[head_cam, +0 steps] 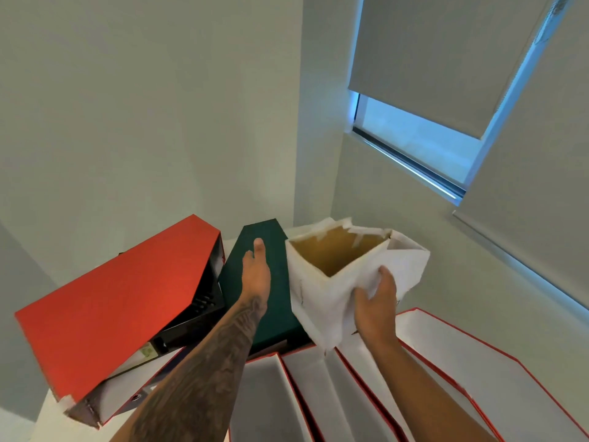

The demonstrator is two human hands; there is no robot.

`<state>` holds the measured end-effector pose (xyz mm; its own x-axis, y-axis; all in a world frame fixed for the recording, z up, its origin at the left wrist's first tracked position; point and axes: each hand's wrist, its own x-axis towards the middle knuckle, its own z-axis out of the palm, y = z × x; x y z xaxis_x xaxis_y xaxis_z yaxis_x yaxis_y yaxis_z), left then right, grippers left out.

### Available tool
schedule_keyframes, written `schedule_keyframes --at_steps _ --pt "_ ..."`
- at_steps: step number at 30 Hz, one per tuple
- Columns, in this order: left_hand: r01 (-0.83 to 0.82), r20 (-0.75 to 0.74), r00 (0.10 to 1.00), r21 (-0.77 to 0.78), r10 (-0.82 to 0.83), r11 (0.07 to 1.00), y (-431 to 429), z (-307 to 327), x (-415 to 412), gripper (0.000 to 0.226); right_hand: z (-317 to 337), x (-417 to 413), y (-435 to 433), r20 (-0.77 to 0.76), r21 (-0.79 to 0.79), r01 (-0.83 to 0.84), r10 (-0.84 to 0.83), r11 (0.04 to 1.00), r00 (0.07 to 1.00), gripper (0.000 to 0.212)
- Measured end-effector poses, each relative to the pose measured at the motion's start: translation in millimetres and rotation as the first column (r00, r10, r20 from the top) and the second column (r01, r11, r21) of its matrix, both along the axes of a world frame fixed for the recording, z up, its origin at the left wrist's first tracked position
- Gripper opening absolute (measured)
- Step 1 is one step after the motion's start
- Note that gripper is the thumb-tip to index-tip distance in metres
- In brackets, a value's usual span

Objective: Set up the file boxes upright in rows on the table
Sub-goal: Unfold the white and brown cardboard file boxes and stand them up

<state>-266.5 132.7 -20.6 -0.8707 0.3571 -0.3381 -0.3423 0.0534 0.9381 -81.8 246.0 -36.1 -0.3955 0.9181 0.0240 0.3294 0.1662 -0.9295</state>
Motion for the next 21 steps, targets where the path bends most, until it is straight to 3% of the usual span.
schedule_keyframes --at_steps 3,7,10,14,19,21 --pt "0.181 0.06 0.981 0.072 -0.185 0.981 5.9 2.0 8.0 0.092 27.7 -19.1 7.6 -0.143 -0.174 0.047 -0.072 0.984 0.987 0.053" --pt "0.27 0.091 0.956 0.093 -0.278 0.958 14.4 3.4 16.6 0.113 49.9 -29.3 -1.6 -0.166 -0.265 0.011 -0.057 0.964 0.984 0.067" --pt "0.27 0.108 0.955 0.079 -0.278 0.96 13.7 12.5 22.6 0.12 56.8 -30.4 -10.3 -0.155 -0.259 -0.049 0.008 0.965 0.988 0.071" --pt "0.291 0.075 0.952 0.065 -0.295 0.955 3.4 25.8 33.5 0.12 62.1 -26.0 -15.7 -0.045 -0.246 -0.14 0.133 0.959 0.99 0.055" --pt "0.318 0.057 0.946 0.047 -0.321 0.947 -14.1 50.9 49.2 0.114 84.0 -7.2 -26.0 -0.143 -0.22 -0.215 0.187 0.951 0.972 0.04" --pt "0.349 0.025 0.936 0.06 -0.351 0.935 -24.1 64.2 56.5 0.099 95.7 3.3 -34.4 -0.162 -0.205 -0.251 0.22 0.946 0.962 0.042"
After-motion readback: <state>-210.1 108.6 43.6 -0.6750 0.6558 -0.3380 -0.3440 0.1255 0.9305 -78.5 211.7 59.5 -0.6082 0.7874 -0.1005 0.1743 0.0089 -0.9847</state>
